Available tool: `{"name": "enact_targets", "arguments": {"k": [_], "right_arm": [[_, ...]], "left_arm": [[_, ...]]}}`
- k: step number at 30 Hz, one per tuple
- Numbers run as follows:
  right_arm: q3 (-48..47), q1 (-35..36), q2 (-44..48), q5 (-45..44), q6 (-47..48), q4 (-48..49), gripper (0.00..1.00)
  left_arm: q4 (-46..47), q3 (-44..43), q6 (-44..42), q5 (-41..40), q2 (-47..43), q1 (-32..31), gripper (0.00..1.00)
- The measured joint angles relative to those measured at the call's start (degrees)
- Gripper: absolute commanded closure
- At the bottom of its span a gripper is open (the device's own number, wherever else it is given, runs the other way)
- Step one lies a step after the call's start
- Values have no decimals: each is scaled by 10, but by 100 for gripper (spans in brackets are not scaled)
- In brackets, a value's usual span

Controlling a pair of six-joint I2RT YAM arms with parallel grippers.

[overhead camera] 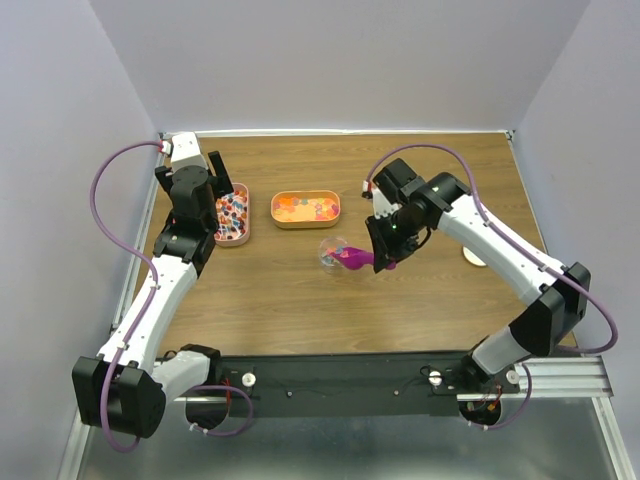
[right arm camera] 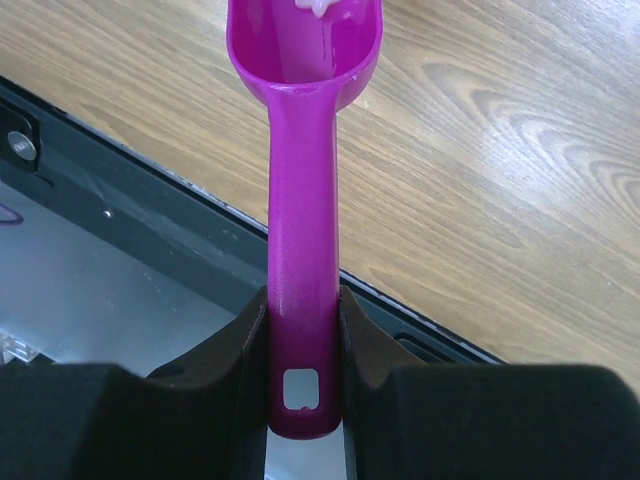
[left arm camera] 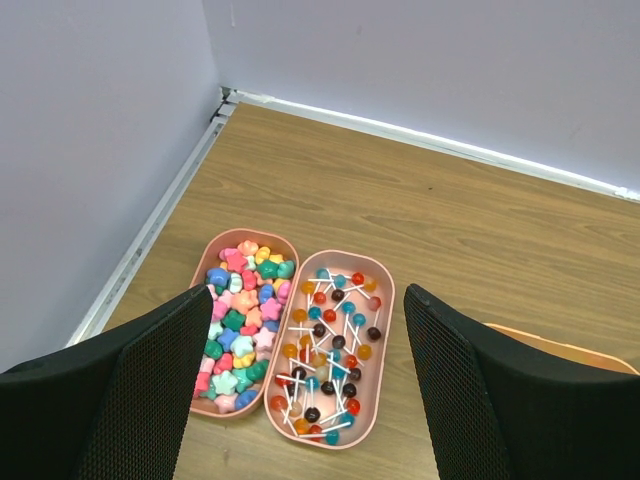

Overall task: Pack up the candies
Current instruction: Place the fake candies in the packing bottle.

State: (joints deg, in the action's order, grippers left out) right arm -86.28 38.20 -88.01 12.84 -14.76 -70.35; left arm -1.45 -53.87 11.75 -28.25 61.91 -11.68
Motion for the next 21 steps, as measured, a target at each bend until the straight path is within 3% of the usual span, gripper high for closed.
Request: {"name": "enact_targets", "arguments": {"k": [21], "right_arm": [[-80,0,-70,-2,28,-50,99]], "left_arm": [[0,0,0,6,0,5,15]]}}
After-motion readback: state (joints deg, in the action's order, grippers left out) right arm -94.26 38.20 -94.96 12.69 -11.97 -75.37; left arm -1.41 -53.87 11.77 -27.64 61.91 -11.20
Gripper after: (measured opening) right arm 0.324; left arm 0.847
